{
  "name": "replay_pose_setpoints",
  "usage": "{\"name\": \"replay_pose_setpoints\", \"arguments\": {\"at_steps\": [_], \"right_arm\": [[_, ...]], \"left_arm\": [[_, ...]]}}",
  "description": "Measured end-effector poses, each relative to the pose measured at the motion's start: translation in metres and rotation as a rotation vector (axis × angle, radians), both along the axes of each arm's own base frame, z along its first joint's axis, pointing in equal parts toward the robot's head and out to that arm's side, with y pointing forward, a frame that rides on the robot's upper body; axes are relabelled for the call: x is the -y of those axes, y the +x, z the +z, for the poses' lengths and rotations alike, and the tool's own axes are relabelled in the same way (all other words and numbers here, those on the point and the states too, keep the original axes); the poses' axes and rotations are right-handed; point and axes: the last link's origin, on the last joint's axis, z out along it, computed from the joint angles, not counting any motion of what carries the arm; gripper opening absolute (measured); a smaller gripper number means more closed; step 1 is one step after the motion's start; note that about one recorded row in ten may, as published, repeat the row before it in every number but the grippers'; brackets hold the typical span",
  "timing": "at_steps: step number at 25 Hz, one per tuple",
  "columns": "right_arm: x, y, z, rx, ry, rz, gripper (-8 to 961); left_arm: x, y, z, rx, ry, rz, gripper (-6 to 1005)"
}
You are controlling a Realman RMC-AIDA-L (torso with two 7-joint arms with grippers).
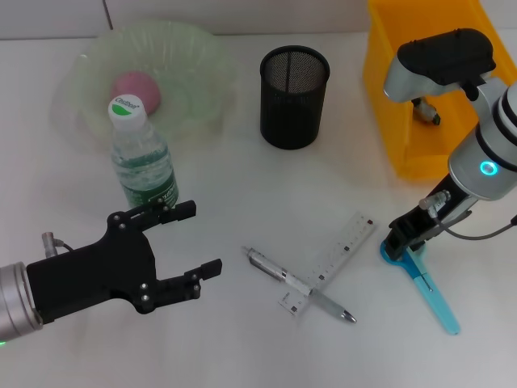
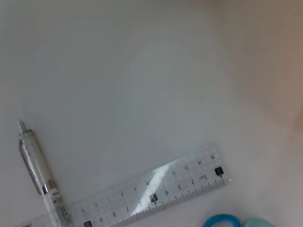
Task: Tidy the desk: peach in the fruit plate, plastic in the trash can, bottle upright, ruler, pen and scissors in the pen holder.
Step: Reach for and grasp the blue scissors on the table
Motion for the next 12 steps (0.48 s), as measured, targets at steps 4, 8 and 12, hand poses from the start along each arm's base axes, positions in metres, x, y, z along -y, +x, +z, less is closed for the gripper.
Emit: {"name": "replay_pose_setpoints", "arguments": {"at_steps": [4,8,12], "right_arm": [[-0.0007,0.0033,-0.0007,0.005,0.003,-0.009,300],[-0.0014,0.0059,-0.0021,0.007,0.007,-0.015,284],[-0.0017,0.0087,-0.0033,0.011,0.008,-0.022,268]], "left_arm": [[0.0003,-0.0003,-0.0002,0.000,-0.001,0.002,799],[0.0005,-0.0003,-0.0003,0.000,-0.001,0.001,799],[0.0006,-0.0002,-0.0005,0.000,-0.002,0.000,799]]}}
